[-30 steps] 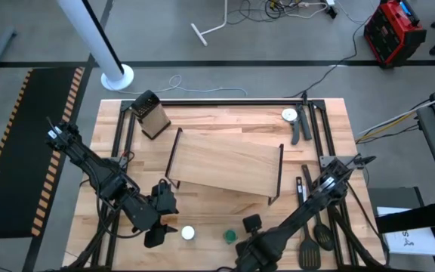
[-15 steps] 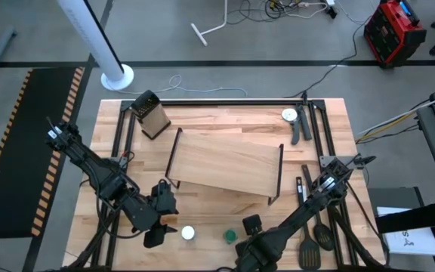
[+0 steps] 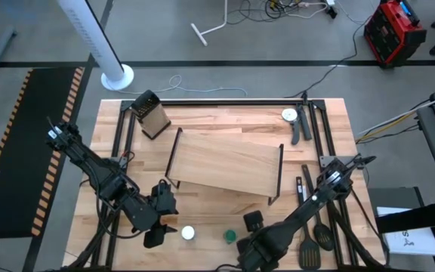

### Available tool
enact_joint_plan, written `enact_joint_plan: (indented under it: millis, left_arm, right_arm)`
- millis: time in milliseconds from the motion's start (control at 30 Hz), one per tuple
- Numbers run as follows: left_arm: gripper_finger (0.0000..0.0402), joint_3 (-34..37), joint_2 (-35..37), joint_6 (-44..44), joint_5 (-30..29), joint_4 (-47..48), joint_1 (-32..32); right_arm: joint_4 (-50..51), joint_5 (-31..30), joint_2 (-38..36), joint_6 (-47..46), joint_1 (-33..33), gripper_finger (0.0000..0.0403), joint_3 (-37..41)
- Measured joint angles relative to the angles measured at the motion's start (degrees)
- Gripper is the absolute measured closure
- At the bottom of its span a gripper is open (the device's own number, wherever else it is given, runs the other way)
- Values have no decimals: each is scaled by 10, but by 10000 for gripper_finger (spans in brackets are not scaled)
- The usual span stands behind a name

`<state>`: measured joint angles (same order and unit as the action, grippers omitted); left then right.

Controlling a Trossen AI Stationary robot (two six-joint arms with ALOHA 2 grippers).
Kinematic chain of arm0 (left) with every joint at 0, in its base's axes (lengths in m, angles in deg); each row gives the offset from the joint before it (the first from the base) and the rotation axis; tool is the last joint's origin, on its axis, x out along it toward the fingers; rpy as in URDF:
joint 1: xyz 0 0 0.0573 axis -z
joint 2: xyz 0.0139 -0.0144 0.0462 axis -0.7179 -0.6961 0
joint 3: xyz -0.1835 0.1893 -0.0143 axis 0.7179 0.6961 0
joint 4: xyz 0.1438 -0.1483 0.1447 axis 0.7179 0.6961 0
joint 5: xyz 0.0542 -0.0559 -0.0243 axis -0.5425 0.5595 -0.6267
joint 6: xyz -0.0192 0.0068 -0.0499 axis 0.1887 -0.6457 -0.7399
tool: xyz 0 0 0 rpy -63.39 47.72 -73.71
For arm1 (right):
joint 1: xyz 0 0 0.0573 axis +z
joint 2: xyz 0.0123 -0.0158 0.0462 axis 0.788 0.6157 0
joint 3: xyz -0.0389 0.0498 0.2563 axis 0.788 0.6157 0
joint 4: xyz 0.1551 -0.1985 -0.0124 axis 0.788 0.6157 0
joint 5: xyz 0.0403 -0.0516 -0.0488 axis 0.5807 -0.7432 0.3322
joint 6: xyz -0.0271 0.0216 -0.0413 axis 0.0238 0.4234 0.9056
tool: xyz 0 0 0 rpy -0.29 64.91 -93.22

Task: Shelf spices
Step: Put the brown seasoning bottle on the shelf

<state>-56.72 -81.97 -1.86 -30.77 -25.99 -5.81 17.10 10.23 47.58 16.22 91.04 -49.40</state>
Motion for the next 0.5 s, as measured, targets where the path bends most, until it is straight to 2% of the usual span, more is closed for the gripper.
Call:
enact_joint_plan:
  millis: [500]
  left_arm:
    - [144,0,0,3,0,-1,1]
  right_arm:
    - [31,-37,-61,10,-27,148,0]
